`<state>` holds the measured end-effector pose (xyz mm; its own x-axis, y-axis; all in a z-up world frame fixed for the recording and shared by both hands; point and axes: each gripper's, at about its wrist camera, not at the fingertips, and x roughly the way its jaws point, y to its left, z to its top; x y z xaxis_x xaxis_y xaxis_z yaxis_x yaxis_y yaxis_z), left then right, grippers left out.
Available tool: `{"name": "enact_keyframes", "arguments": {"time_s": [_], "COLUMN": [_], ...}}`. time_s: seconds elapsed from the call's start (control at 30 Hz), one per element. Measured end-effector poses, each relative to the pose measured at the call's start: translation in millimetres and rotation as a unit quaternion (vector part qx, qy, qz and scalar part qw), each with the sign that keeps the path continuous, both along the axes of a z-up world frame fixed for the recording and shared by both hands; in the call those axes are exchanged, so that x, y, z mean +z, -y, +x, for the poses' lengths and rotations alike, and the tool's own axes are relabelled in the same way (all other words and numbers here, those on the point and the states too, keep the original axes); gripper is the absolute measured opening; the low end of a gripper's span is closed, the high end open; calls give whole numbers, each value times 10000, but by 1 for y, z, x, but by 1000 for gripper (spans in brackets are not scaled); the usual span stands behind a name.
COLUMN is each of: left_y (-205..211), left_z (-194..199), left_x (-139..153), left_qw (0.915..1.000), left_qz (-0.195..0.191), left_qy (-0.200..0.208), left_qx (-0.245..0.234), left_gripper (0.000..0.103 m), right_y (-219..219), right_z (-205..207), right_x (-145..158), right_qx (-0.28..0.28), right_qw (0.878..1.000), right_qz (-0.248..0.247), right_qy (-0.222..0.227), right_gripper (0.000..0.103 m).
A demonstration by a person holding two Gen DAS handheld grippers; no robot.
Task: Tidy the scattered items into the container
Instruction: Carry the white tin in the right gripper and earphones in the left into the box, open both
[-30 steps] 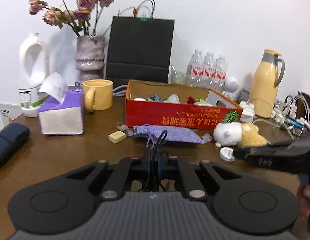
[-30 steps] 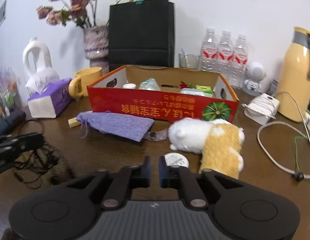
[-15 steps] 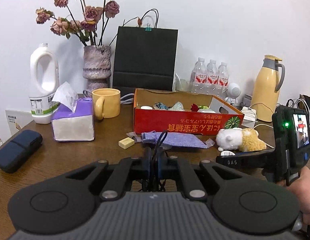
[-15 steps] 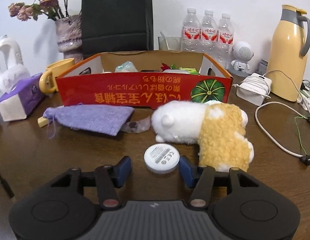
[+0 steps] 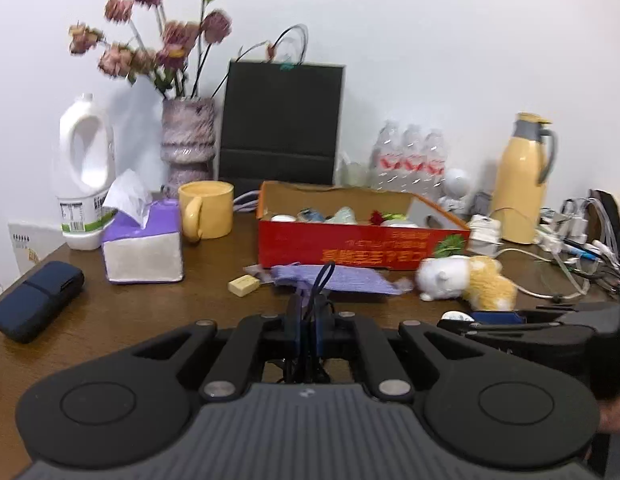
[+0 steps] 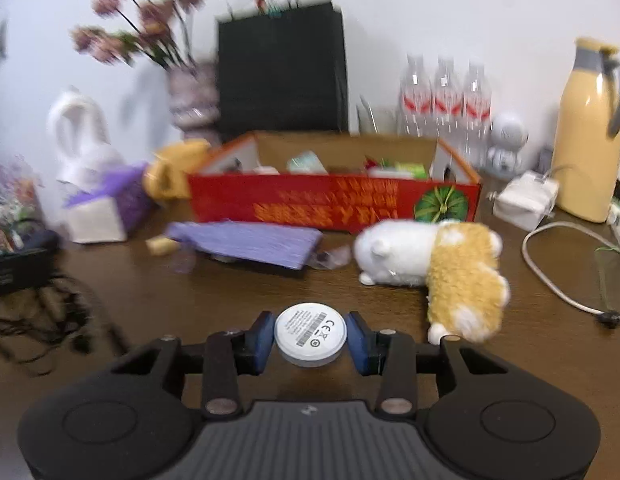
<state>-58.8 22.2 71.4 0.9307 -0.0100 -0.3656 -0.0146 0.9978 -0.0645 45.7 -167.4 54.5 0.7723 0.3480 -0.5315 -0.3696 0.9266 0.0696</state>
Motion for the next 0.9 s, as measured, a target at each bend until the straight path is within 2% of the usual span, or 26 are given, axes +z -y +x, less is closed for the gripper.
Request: {"name": "enact_keyframes", "arguments": {"time_s": [0.07,0.13,0.2,0.27,0.37,0.47,0.57,0.67,0.73,0.83,0.9], "left_y": [15,23,27,29,26,18,13,9,5,3,1], "left_z": [-20,-30,-27,-19,-1,33,88,153,195,249,287], "left_x": [-1,-3,-2,0,18,50,95,139,160,177,180], "left_qw": [9994,9986,9988,9990,9979,9953,9932,9942,9957,9967,9966], "left_qz": [177,179,71,36,-79,-204,-125,-158,-195,-123,-146], "left_qy": [309,505,403,333,553,813,995,747,539,233,-132], "left_qx": [53,15,-267,-280,-323,-488,-592,-761,-730,-773,-806], "left_gripper": [7,7,7,7,7,7,7,7,7,7,7], "right_y": [5,12,17,20,28,30,30,27,25,22,16], "right_z": [-30,-56,-73,-79,-71,-43,-2,51,89,146,184], "right_x": [6,10,15,24,43,69,107,149,176,209,224], "right_qx": [20,-2,-58,-91,-84,-41,127,368,401,477,500], "right_qw": [9997,9987,9978,9966,9942,9917,9868,9825,9828,9841,9871], "right_qz": [187,412,522,596,697,754,931,1157,1252,1451,1356], "right_qy": [149,285,396,558,809,1037,1319,1413,1298,901,686], "right_gripper": [38,38,38,38,38,38,38,38,38,38,38]}}
